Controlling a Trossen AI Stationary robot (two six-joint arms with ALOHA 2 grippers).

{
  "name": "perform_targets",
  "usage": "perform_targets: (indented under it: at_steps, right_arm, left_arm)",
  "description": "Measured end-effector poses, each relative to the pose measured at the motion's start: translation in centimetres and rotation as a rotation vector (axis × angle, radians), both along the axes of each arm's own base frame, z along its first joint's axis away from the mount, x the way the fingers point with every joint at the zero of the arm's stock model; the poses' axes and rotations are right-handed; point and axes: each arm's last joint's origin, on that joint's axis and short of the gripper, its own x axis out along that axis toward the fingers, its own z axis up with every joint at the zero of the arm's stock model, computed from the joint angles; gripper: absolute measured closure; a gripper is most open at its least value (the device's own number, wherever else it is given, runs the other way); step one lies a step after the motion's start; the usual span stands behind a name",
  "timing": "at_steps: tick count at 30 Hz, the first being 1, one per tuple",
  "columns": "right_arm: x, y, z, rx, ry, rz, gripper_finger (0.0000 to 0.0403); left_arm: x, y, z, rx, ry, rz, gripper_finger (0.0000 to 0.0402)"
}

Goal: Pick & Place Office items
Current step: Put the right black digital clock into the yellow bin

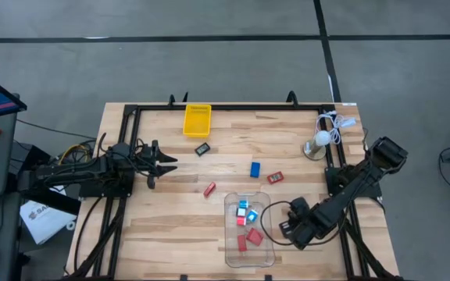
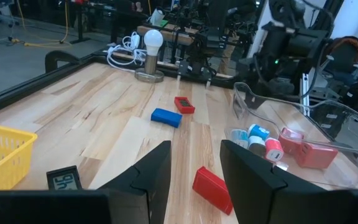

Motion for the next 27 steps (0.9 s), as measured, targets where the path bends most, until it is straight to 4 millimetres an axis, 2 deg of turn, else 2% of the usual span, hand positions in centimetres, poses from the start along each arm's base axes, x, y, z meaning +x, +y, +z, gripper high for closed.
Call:
perform_targets:
  at_steps: [4, 9, 15, 23, 27]
  right_arm:
    - [0.5, 0.6, 2.6, -0.068, 0.002, 0.024, 0.0264]
    - [0.8, 1.8, 6.8, -0.146, -0.051, 0.056, 0.0264]
    - [1.2, 4.0, 11.0, -0.140, -0.258, 0.093, 0.0264]
    - [3.3, 6.1, 12.5, 0.007, -0.527, 0.133, 0.0264]
    - [4.4, 5.6, 12.4, 0.013, -0.518, 0.196, 0.0264]
  left_arm:
    - [0.0, 0.0, 0.0, 0.000, 0.000, 0.000, 0.0266]
    - [0.0, 0.0, 0.0, 0.000, 0.001, 0.000, 0.0266]
    - [0.0, 0.0, 0.0, 0.000, 0.001, 0.000, 0.0266]
    - [0.0, 0.0, 0.0, 0.000, 0.000, 0.000, 0.0266]
    - [0.0, 0.0, 0.0, 0.000, 0.000, 0.000, 0.0266]
